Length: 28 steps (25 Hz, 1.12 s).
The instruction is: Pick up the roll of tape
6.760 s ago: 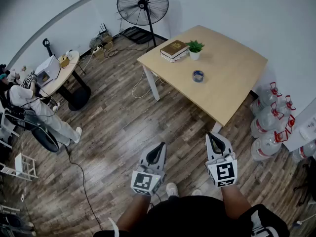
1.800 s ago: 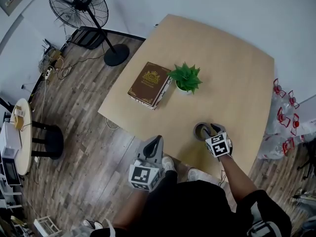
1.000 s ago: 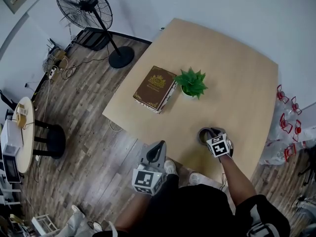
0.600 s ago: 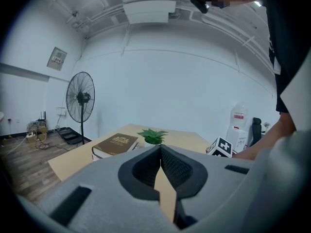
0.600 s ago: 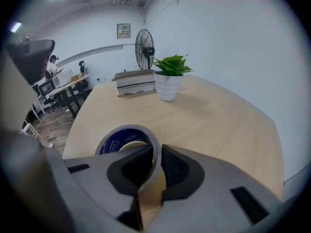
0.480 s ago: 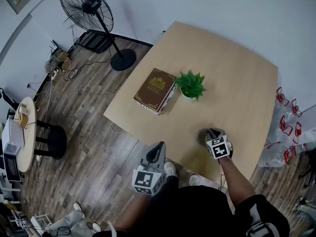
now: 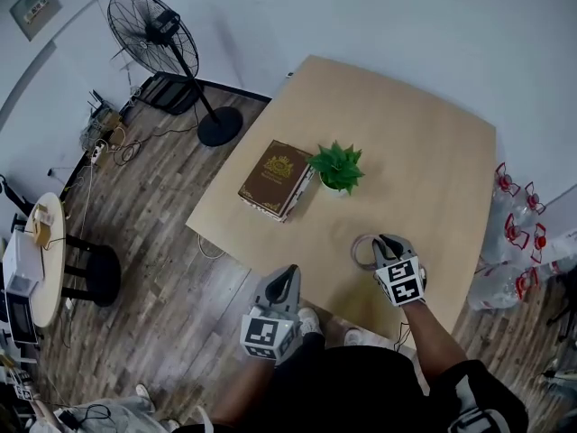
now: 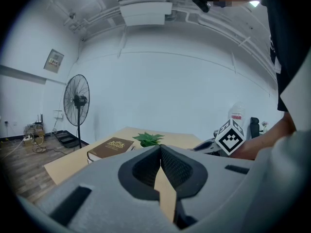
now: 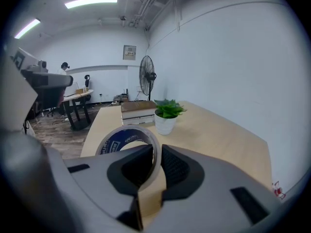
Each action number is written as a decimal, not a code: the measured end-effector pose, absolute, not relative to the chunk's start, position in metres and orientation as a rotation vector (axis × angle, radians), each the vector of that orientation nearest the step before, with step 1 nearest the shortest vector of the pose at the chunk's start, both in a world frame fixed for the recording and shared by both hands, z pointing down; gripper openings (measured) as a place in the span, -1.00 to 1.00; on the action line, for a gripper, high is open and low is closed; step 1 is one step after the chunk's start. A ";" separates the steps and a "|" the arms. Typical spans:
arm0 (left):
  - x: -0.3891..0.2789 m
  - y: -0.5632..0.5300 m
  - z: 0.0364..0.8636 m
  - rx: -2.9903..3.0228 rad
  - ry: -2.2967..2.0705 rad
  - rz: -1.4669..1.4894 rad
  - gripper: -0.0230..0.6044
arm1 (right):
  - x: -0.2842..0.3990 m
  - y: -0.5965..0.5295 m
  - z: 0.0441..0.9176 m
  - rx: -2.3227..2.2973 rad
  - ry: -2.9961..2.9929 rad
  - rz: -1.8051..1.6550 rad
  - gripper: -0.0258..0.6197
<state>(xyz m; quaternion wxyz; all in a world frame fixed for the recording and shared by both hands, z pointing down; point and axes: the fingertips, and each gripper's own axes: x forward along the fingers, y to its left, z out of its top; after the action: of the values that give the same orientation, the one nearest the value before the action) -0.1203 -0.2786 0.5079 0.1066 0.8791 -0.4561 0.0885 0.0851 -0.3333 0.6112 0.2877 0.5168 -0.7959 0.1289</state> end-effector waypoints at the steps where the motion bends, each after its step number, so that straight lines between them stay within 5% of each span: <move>1: -0.120 -0.278 0.507 2.590 -1.343 0.259 -0.93 | 0.084 -0.333 0.601 1.394 -2.143 0.325 -0.76; 28: -0.082 -0.254 0.456 2.789 -1.288 0.170 -0.93 | 0.074 -0.281 0.363 1.702 -2.577 -0.067 -0.76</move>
<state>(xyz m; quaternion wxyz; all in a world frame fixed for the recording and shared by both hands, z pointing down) -0.0825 -0.2539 0.4555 0.0326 0.9060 -0.4184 0.0554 0.0736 -0.2807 0.3631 0.0265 0.5508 -0.8339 -0.0217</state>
